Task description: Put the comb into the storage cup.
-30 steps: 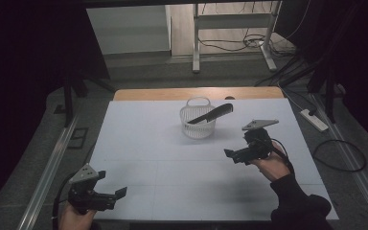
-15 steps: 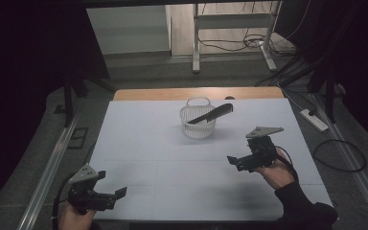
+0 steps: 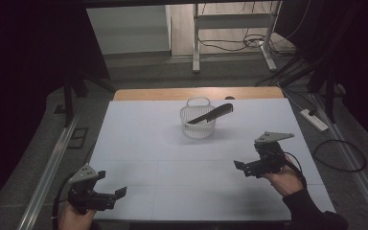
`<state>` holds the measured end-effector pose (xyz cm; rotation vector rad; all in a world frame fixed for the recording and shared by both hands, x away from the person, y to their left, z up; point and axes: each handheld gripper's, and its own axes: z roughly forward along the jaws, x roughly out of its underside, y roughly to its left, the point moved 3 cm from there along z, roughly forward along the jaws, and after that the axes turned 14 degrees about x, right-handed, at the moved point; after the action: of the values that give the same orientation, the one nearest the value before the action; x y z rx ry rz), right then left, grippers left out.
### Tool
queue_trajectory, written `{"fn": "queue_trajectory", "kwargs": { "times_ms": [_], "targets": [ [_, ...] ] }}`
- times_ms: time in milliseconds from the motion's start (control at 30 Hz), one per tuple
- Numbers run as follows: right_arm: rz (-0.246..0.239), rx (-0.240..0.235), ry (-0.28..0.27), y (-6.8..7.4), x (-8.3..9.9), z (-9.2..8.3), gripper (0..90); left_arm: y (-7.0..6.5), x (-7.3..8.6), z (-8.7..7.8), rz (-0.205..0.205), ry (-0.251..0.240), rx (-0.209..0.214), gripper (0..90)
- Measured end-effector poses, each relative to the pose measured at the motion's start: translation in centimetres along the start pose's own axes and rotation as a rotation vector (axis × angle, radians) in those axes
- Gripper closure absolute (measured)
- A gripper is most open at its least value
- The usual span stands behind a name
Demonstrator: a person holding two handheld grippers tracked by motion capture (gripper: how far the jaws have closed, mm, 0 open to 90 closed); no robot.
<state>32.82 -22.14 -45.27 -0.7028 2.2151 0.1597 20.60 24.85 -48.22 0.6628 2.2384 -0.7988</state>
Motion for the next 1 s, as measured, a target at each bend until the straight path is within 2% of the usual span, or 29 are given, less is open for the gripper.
{"fn": "queue_trajectory", "kwargs": {
  "times_ms": [300, 800, 1000],
  "targets": [
    [-0.01, -0.015, 0.003, -0.2, 1.0, -0.7, 0.0, 0.0, 0.0, 0.0, -0.003, -0.002, 0.0, 0.0],
    [0.022, 0.009, 0.0, -1.1, 2.7, -2.3, 0.0, 0.0, 0.0, 0.0, -0.004, -0.002, -0.002, 0.0],
    [0.017, 0.031, 0.0, -1.3, 3.5, -3.1, 0.0, 0.0, 0.0, 0.0, -0.005, -0.002, -0.002, 0.0]
  ]
}}
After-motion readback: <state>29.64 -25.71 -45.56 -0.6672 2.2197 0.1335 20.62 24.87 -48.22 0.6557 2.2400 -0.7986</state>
